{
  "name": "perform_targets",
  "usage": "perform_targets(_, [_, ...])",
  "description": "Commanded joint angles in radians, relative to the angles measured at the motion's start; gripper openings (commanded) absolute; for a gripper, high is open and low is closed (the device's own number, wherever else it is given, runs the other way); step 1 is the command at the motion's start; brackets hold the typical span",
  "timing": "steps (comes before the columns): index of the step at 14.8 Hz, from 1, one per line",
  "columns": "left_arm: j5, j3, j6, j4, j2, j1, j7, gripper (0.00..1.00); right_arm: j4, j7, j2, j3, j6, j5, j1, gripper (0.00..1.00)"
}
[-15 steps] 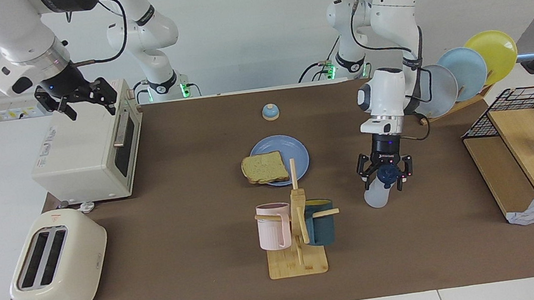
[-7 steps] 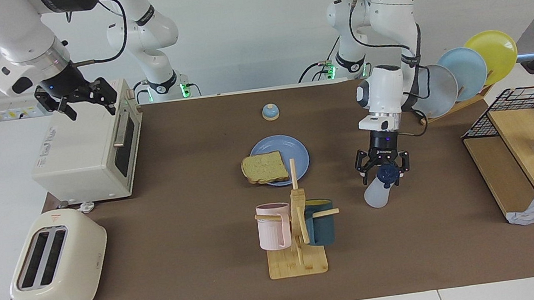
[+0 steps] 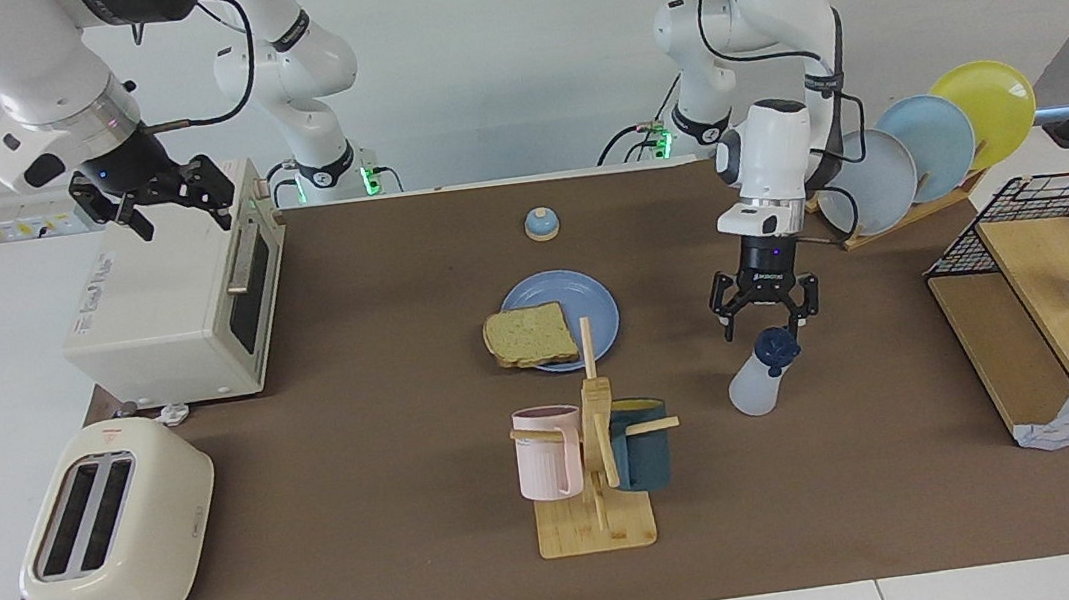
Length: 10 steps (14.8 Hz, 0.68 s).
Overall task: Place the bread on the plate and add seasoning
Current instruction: 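Open the left gripper and withdraw it from the bottle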
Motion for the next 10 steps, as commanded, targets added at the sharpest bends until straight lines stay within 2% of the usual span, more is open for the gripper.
perform_targets(1, [-0.009,0.005,-0.175,-0.028,-0.142,0.015,0.016,1.0,-0.028,-0.027,-0.022,0.003,0.017,-0.003,-0.009,1.0])
perform_targets(6, [-0.008,0.009,-0.592,0.125,-0.265,0.033,0.019,1.0,-0.028,-0.027,-0.022,0.003,0.017,-0.003,-0.009,1.0])
perform_targets(10, [-0.008,0.012,-0.9,0.298,-0.279,0.036,0.025,1.0,-0.028,-0.027,-0.022,0.003,0.017,-0.003,-0.009,1.0])
